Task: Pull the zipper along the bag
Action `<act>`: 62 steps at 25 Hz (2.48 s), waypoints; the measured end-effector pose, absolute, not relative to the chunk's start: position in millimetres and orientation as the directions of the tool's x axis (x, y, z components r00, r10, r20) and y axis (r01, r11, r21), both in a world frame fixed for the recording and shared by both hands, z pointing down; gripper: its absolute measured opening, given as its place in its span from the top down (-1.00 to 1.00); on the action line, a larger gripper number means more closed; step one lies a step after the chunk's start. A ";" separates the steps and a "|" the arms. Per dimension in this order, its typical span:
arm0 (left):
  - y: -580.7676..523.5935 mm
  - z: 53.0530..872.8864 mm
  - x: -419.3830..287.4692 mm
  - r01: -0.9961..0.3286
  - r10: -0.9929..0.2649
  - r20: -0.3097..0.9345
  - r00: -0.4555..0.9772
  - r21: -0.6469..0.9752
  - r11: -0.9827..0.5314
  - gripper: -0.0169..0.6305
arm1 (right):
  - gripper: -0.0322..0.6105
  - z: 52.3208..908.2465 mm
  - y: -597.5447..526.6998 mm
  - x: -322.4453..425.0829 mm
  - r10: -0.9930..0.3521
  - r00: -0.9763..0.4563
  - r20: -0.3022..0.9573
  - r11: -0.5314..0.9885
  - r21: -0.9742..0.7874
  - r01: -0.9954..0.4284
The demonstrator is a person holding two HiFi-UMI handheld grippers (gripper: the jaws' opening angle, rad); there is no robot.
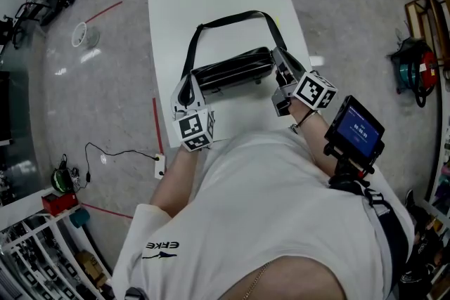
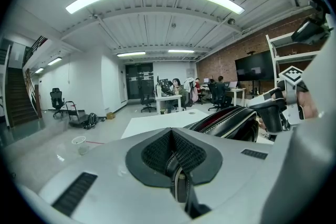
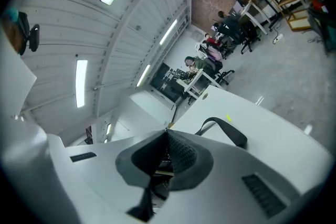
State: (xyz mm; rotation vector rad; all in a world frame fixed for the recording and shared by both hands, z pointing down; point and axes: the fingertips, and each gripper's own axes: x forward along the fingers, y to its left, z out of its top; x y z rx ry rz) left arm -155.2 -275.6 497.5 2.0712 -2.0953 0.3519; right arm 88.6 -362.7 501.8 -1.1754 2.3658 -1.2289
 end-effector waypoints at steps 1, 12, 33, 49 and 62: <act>-276.1 498.5 -152.6 -0.999 -0.958 0.286 -0.011 -0.048 -0.003 0.94 | 0.87 502.3 -362.6 89.8 -0.745 -0.647 0.161 0.324 -0.761 -0.563; -291.1 511.2 -127.8 -0.997 -0.954 0.293 0.060 -0.018 -0.069 0.94 | 0.87 506.7 -369.8 102.2 -0.769 -0.599 0.223 0.273 -0.733 -0.623; -309.7 519.2 -97.5 -0.989 -0.947 0.286 0.147 0.026 -0.146 0.94 | 0.87 487.6 -368.0 88.4 -0.764 -0.603 0.229 0.329 -0.666 -0.669; -320.3 523.1 -71.8 -0.979 -0.939 0.275 0.205 0.052 -0.199 0.94 | 0.87 481.4 -365.4 82.7 -0.770 -0.581 0.265 0.395 -0.518 -0.759; -324.4 520.0 -48.1 -0.964 -0.926 0.267 0.266 0.064 -0.259 0.94 | 0.87 476.8 -352.3 56.8 -0.734 -0.627 0.262 0.455 -0.495 -0.740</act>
